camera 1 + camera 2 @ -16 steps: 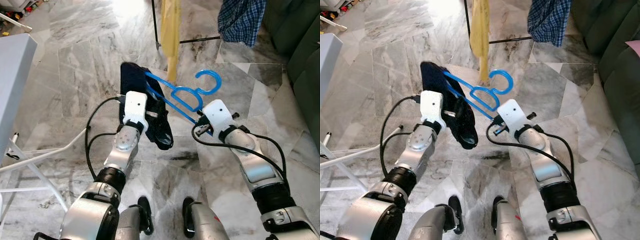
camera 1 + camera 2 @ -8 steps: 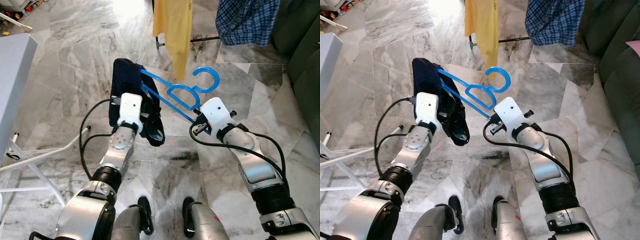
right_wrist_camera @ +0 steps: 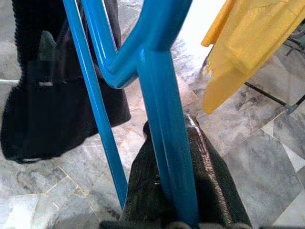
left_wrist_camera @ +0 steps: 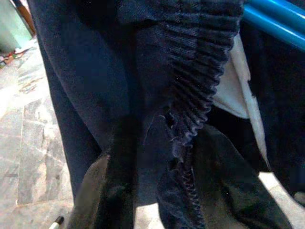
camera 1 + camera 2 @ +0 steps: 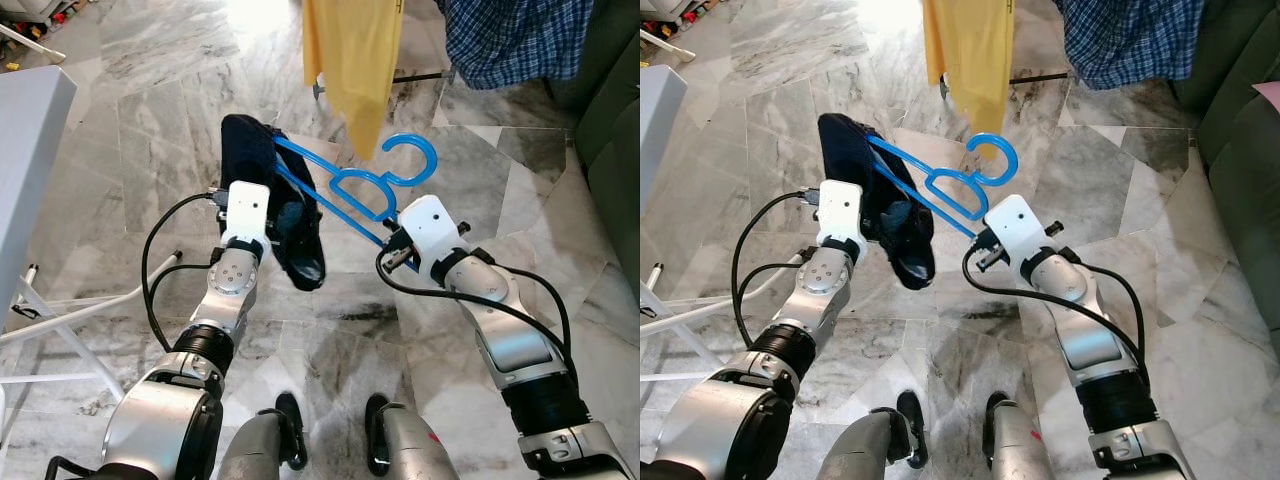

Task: Hang hanger

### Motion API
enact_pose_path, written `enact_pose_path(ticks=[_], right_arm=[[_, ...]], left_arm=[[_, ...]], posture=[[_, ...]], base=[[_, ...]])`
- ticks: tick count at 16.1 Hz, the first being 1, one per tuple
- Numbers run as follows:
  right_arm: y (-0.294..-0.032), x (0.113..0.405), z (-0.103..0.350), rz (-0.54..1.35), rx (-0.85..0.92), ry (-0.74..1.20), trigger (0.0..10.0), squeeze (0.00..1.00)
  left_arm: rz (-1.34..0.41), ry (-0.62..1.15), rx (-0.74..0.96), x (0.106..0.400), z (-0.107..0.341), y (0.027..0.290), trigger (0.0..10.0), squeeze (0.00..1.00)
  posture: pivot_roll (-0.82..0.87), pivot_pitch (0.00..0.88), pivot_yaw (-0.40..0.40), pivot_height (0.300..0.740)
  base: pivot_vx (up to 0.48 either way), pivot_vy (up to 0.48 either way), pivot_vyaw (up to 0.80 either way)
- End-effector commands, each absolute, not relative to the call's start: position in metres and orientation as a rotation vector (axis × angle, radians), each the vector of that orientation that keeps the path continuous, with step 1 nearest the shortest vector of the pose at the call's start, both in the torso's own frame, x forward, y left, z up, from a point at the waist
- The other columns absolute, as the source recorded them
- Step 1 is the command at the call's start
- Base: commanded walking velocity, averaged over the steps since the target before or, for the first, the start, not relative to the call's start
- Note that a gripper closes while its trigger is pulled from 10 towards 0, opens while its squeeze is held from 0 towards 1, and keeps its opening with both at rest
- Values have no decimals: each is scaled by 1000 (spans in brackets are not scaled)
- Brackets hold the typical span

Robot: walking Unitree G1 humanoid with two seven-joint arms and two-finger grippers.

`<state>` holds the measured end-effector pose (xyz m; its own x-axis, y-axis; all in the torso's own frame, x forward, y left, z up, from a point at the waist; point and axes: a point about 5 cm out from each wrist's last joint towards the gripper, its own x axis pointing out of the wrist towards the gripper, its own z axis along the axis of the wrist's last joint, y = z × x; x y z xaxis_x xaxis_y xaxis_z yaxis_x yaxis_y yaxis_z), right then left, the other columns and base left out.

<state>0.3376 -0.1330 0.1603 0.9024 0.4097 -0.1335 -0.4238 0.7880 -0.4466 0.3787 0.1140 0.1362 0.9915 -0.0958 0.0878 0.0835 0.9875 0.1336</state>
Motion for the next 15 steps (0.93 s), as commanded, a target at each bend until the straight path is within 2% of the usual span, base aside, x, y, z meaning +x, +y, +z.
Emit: enact_pose_path(ticks=[1,10,15], right_arm=[[-124,333,168,483,-470,-16,0,0],[-123,333,163,463,-464,6,0,0],[-117,335,145,447,-450,84,0,0]], left_arm=[[-63,-71,141,378,131,121,0,0],[-51,-127,134,380,141,118,0,0],[-86,-298,120,379,171,107,0,0]], posture=[[-173,285,103,740],[-171,286,104,740],[-161,284,96,740]], base=[[0,0,0],[0,0,0],[0,0,0]])
